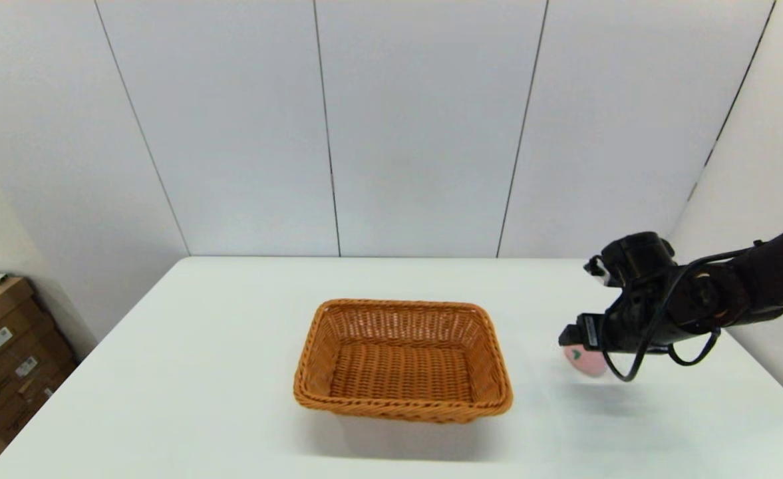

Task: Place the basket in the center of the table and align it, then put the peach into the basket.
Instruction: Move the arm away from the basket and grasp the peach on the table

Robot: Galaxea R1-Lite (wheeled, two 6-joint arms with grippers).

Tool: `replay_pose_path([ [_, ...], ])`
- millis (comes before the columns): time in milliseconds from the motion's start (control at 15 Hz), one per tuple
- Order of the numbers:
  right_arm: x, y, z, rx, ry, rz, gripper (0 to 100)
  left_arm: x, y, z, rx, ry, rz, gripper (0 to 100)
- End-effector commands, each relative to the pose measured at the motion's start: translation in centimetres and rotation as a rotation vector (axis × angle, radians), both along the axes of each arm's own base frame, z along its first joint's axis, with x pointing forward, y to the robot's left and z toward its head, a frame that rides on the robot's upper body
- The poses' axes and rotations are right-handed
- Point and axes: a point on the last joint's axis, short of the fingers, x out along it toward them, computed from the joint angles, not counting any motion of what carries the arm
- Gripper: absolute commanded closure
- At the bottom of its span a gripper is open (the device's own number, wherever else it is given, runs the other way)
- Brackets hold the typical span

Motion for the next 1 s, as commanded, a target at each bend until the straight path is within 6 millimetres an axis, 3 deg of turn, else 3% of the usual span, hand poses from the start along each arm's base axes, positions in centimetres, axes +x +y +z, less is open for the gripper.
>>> replay_pose_path([
  [67,1.5,0.1,-1.6,0.001,0.013,-0.006,0,0.0,0.0,0.0,0.0,-0.001,0.002,0],
  [200,1.8,0.1,-2.1,-0.002,0.019,-0.009,0,0.0,0.0,0.0,0.0,-0.001,0.0,0],
  [267,1.9,0.1,-2.5,-0.016,0.027,-0.016,100,0.0,0.0,0.0,0.0,-0.001,-0.001,0],
  [733,2.4,0.0,-3.2,-0.024,0.035,-0.062,100,0.0,0.0,0.0,0.0,-0.001,0.002,0],
  [1000,2.1,-0.2,-1.4,-0.01,-0.007,-0.066,100,0.0,0.0,0.0,-0.001,-0.001,0.002,0],
])
